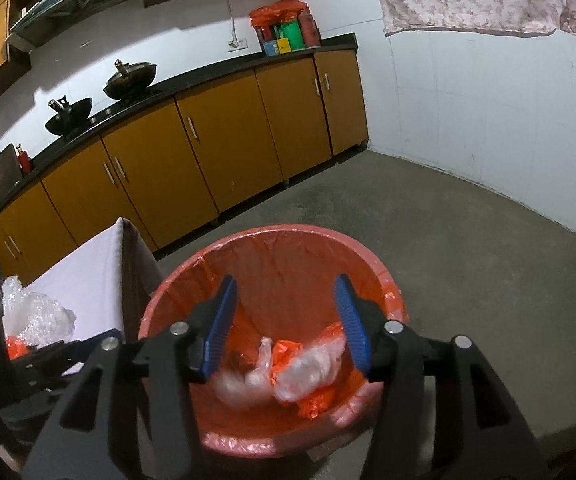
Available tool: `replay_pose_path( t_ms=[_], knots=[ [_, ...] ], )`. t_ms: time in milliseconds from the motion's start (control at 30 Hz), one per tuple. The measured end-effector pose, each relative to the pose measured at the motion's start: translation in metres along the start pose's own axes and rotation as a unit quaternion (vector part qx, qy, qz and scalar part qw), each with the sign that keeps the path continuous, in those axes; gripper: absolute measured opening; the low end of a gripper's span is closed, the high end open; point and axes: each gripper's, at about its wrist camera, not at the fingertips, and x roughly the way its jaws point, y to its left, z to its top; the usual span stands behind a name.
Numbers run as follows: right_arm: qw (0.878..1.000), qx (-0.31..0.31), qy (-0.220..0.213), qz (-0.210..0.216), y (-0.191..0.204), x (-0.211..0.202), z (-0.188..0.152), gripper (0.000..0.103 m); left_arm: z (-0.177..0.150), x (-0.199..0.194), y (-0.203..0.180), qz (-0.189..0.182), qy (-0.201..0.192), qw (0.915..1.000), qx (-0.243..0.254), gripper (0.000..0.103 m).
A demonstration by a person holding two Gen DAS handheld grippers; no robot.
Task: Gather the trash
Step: 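Carry both bags over the wastebasket and open both grippers to drop them, then grasp the clear bubble wrap with the left gripper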
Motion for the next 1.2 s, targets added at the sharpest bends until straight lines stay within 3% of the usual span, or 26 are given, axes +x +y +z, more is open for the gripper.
replay_pose_path(
  t_ms=[267, 433, 533, 667, 833, 1100, 1200],
  knots=[
    [1.0, 0.018, 0.002, -0.001, -0.004, -0.014, -0.011, 0.058, -0.012, -0.053, 0.032, 0.059, -0.048, 0.9967, -0.027, 0.07],
    [1.0, 0.013, 0.012, 0.016, 0.014, -0.018, -0.02, 0.058, -0.023, -0.097, 0.061, 0.112, -0.087, 0.9884, -0.055, 0.075],
    [0.999, 0.004, 0.02, 0.033, 0.033, -0.02, -0.027, 0.059, -0.032, -0.123, 0.083, 0.168, -0.111, 0.9774, -0.065, 0.078],
    [0.998, -0.014, 0.032, 0.06, 0.063, -0.022, -0.039, 0.061, -0.039, -0.15, 0.121, 0.252, -0.132, 0.9553, -0.082, 0.079],
    [0.994, -0.036, 0.049, 0.088, 0.101, -0.024, -0.054, 0.062, -0.046, -0.155, 0.17, 0.293, -0.116, 0.9417, -0.116, 0.079],
    [0.99, -0.059, 0.062, 0.112, 0.14, -0.026, -0.065, 0.062, -0.052, -0.138, 0.199, 0.285, -0.081, 0.9455, -0.135, 0.06],
    [0.988, -0.067, 0.066, 0.12, 0.151, -0.026, -0.067, 0.062, -0.054, -0.135, 0.201, 0.275, -0.072, 0.9491, -0.137, 0.037]
  ],
)
